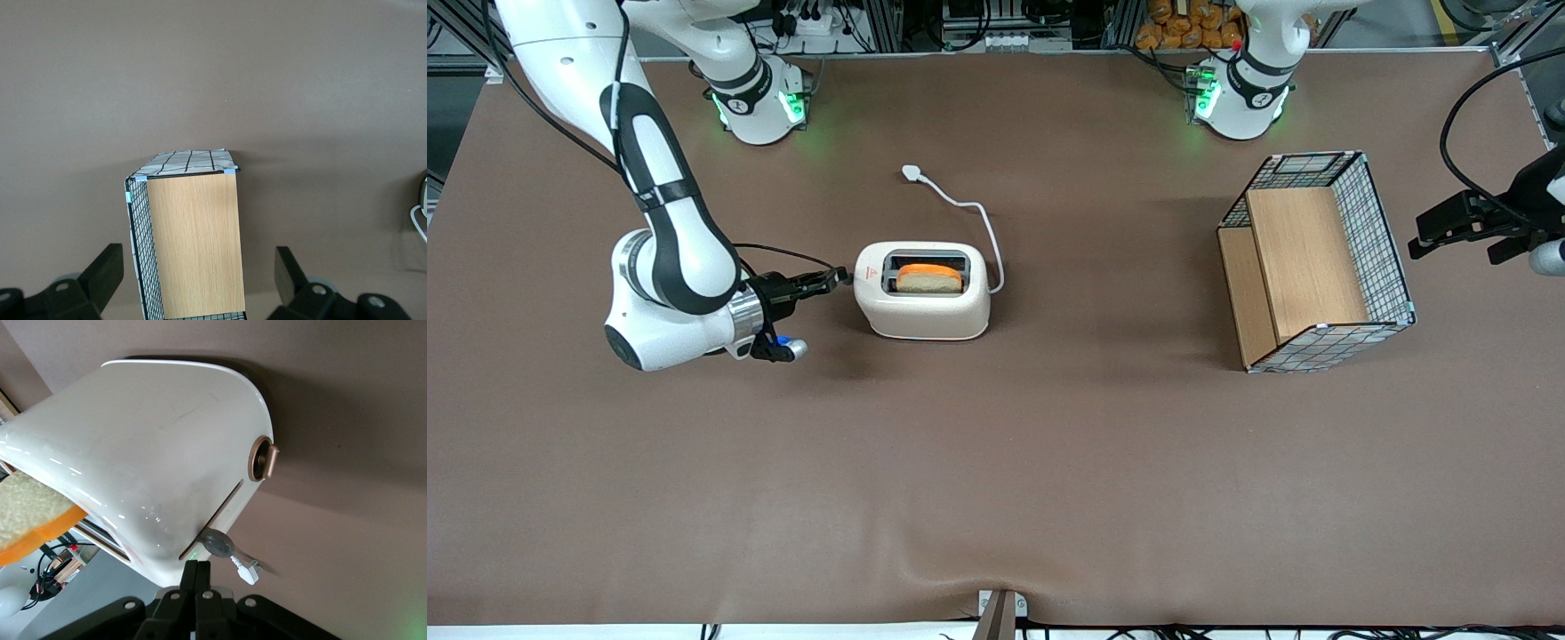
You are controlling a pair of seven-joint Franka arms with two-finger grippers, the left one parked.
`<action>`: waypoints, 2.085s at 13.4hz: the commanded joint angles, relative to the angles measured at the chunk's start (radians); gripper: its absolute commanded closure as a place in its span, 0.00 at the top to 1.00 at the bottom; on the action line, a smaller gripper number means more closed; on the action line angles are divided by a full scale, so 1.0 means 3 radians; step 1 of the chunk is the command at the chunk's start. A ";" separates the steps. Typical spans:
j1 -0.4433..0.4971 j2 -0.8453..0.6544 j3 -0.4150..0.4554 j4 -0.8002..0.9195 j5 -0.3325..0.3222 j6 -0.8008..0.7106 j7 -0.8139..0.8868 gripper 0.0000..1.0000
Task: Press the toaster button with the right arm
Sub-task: 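Align the closed right gripper above the toaster's side lever, then press the toaster lever down with the right gripper fingertips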
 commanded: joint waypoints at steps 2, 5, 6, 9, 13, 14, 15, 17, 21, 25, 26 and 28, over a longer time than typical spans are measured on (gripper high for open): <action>0.0026 0.0022 -0.0019 -0.0043 0.0105 0.0061 -0.0077 0.00; 0.0026 0.0033 -0.0019 -0.0043 0.0105 0.0076 -0.0077 0.00; 0.0031 0.0043 -0.0019 -0.0043 0.0100 0.0087 -0.0077 0.00; 0.0031 0.0069 -0.0019 -0.0043 0.0105 0.0087 -0.0077 0.00; 0.0036 0.0120 -0.0019 -0.0043 0.0100 0.0122 -0.0083 0.00; 0.0036 0.0135 -0.0019 -0.0043 0.0105 0.0123 -0.0083 0.00; 0.0036 0.0150 -0.0019 -0.0038 0.0105 0.0133 -0.0098 0.00; 0.0036 0.0196 -0.0019 -0.0043 0.0105 0.0163 -0.0200 0.00; 0.0031 0.0232 -0.0019 -0.0043 0.0100 0.0204 -0.0221 0.00; 0.0026 0.0329 -0.0019 -0.0038 0.0105 0.0245 -0.0338 0.00; 0.0016 0.0360 -0.0019 -0.0038 0.0105 0.0266 -0.0343 0.00; 0.0021 0.0396 -0.0019 -0.0038 0.0105 0.0296 -0.0389 0.00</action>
